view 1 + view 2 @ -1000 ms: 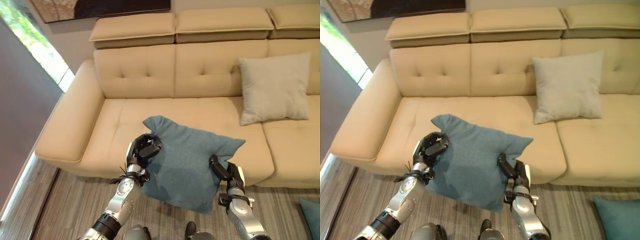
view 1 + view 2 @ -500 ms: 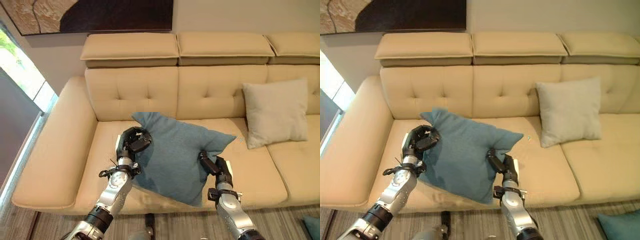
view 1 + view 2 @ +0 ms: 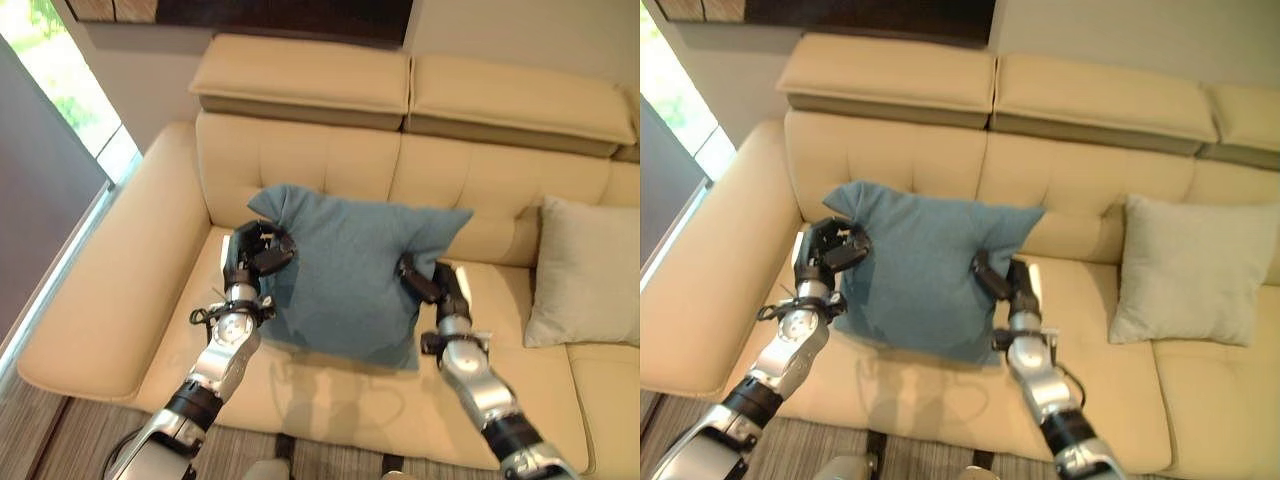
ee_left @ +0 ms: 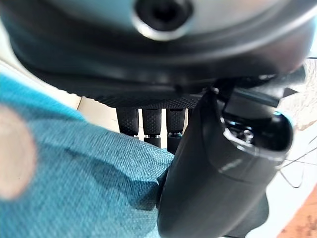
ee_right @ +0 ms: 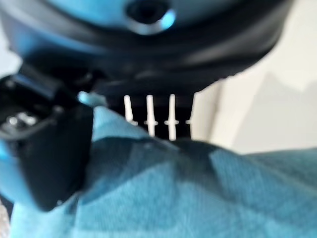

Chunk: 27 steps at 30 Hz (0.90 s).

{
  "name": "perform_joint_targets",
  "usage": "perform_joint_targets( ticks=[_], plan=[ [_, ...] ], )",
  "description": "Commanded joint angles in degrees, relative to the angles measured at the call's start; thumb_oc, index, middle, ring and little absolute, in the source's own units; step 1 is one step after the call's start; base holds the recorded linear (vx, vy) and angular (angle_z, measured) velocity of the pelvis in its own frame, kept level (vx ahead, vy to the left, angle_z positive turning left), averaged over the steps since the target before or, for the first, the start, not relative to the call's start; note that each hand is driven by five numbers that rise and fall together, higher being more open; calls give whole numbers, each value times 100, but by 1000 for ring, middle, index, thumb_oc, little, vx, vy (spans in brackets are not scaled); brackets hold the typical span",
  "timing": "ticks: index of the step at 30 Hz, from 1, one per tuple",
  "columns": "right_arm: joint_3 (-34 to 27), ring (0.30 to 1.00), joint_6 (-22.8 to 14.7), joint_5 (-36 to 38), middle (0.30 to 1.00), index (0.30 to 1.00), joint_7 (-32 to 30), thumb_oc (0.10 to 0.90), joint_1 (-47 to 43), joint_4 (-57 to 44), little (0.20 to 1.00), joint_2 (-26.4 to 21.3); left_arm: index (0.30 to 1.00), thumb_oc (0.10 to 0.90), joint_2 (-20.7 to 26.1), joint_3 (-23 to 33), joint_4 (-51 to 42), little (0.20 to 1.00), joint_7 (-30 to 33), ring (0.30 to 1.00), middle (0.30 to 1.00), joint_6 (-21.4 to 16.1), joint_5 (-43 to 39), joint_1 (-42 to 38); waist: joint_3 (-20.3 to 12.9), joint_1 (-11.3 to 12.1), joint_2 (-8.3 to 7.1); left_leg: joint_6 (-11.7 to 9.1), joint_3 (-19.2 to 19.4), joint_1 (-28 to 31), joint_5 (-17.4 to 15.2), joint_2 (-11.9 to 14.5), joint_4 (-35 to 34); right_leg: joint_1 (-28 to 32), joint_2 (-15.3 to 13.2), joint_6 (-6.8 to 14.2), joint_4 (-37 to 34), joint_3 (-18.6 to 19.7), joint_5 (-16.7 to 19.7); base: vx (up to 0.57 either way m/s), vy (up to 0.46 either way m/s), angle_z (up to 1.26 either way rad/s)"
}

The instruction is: Pick up all the scattered cushions and arrange them neatly on the sofa.

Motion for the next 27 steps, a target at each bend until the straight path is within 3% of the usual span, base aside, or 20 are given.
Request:
perform_joint_targets(
  ticks=[1, 4, 5, 6, 7, 9, 14, 20, 21, 22, 23, 24, 27],
  plan=[
    [305, 300, -782, -105, 300, 300, -32, 400, -2749, -132, 300, -321, 300, 400, -570, -806, 50, 300, -158, 300, 300, -780, 242, -2426, -151, -37, 44, -239, 140, -183, -926, 489, 286, -368, -199, 231, 620, 55, -507, -129, -71, 1],
    [846, 300, -805, 70, 300, 300, -295, 400, -4592, 1113, 300, -453, 300, 400, -292, -1139, 910, 300, 204, 300, 300, -874, 506, -4044, 114, -74, 107, -385, 141, -686, -577, 596, -49, -1057, -129, 279, 665, 182, -385, -151, -8, -14],
    [991, 300, -815, 160, 300, 300, -368, 400, -5294, 1637, 300, -356, 300, 400, -133, -1279, 1475, 300, 364, 300, 300, -783, 849, -4851, 136, -106, 151, -416, 194, -806, -458, 605, -252, -1252, -123, 302, 598, 228, -316, -87, 82, -11],
    [1146, 300, -813, 214, 300, 300, -438, 400, -5798, 1997, 300, -188, 300, 400, -61, -1363, 1937, 300, 473, 300, 300, -815, 777, -5463, 162, -128, 212, -452, 216, -917, -351, 620, -373, -1392, -117, 320, 523, 248, -239, -29, 74, -17],
    [1148, 300, -815, 216, 300, 300, -437, 400, -5804, 2001, 300, -188, 300, 400, -60, -1362, 1941, 300, 470, 300, 300, -817, 775, -5467, 157, -132, 213, -451, 213, -927, -349, 618, -372, -1400, -119, 320, 524, 245, -238, -23, 59, -16],
    [1616, 300, -901, 511, 300, 300, -556, 400, -7117, 3075, 300, 86, 300, 400, 301, -1622, 2990, 300, 582, 300, 300, -886, 659, -6856, 229, -194, 345, -574, 256, -1454, -246, 600, -426, -1755, -104, 422, 200, 166, 9, -94, 66, -10],
    [2251, 300, -906, 733, 300, 300, -341, 400, -7789, 3873, 300, 108, 300, 400, 636, -1992, 3552, 300, 742, 300, 300, -879, 858, -7653, 383, -151, 450, -706, 336, -2128, -90, 492, -426, -2271, -156, 503, 33, 59, 170, -76, 55, -10],
    [2586, 300, -1008, 700, 300, 300, -236, 400, -7747, 4335, 300, 124, 300, 400, 788, -2582, 4146, 300, 875, 300, 300, -740, 1529, -8035, 516, -174, 455, -810, 421, -2739, 26, 474, -426, -2818, -174, 532, 18, -5, 254, -6, 32, 7],
    [2570, 493, -998, 658, 493, 493, -338, 529, -7708, 4496, 493, 140, 373, 449, 741, -2560, 4347, 373, 905, 373, 373, -729, 1547, -8002, 527, -204, 439, -841, 449, -2914, 61, 492, -426, -2978, -167, 532, 18, -7, 280, 11, 28, 24],
    [2491, 900, -972, 692, 900, 900, -374, 800, -7693, 4577, 900, 179, 860, 773, 706, -2367, 4499, 860, 820, 860, 860, -738, 1274, -7878, 554, -213, 425, -856, 471, -2957, 76, 498, -426, -3013, -156, 532, 18, -15, 291, 0, 0, 0],
    [2493, 900, -973, 692, 900, 900, -375, 800, -7691, 4578, 900, 180, 900, 800, 707, -2366, 4504, 900, 813, 900, 900, -742, 1268, -7878, 547, -213, 427, -857, 471, -2963, 76, 499, -426, -3019, -155, 532, 18, -14, 291, 22, -7, -46],
    [2168, 900, -794, 1092, 900, 900, -263, 800, -7513, 4765, 900, 146, 900, 800, 516, -1739, 4885, 900, 228, 900, 900, -691, -207, -7518, 567, -198, 426, -845, 459, -3032, 82, 477, -426, -3065, -149, 532, 18, -20, 248, 34, -20, -56],
    [2078, 900, -633, 1552, 900, 900, 1, 800, -7237, 4919, 900, 56, 900, 800, 425, -1643, 4822, 900, -376, 900, 900, -537, -707, -6988, 530, -173, 433, -839, 487, -2954, 50, 468, -426, -3012, -163, 532, 18, -1, 238, 49, 5, -6]
  ],
)
